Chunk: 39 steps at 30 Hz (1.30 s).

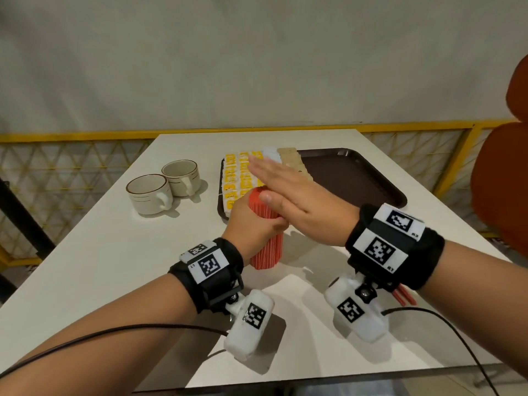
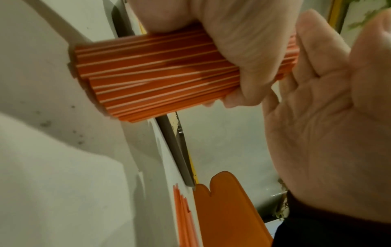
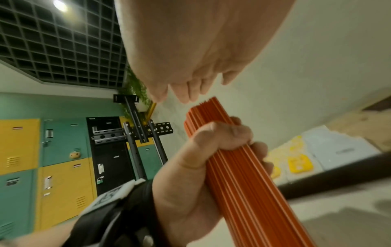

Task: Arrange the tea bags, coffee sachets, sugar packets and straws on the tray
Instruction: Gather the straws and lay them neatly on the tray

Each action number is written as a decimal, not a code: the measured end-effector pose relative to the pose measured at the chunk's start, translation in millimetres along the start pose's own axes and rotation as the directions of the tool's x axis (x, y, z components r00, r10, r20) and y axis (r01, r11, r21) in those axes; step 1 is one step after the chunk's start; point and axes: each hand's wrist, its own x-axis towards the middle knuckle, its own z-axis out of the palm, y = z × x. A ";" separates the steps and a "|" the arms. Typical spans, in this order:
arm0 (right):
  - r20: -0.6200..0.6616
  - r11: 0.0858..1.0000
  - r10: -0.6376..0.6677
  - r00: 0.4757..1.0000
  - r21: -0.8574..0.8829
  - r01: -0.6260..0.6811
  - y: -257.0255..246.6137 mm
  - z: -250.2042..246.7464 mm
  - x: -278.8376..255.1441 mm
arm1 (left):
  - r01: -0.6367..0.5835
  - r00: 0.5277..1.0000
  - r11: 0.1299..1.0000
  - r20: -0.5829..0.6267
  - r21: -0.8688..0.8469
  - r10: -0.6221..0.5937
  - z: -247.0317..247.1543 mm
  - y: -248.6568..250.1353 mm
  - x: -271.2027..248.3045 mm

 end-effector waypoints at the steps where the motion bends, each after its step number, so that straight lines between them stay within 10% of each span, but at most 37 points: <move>1: -0.014 1.000 -0.004 1.000 -0.001 0.004 0.0 -1.0 0.7 | 0.047 0.999 0.998 0.016 -0.038 -0.047 -0.2 -0.7 0.2; 8: 0.071 0.993 0.040 0.997 -0.110 -0.032 1.7 9.4 -2.2 | 0.107 0.986 0.991 0.136 -0.074 -0.096 -5.2 3.9 -6.8; 11: 0.011 0.925 0.179 0.984 0.339 -0.172 6.9 5.2 -8.7 | 0.120 0.991 0.988 0.078 -0.100 -0.112 -3.8 3.8 1.3; 15: 0.026 0.579 0.401 0.916 0.767 -0.276 23.4 16.7 -26.7 | 0.177 0.981 0.931 -0.014 -0.318 -0.191 -4.0 15.2 17.7; 26: -0.247 0.716 0.553 0.796 0.629 -0.302 92.1 -17.3 2.1 | 0.372 0.928 0.827 0.152 -0.422 -0.340 71.5 42.7 124.0; 39: 0.286 0.299 0.809 0.514 0.553 -0.778 242.4 -75.8 44.0 | 0.690 0.698 0.692 0.442 -0.210 -0.563 133.5 1.3 245.6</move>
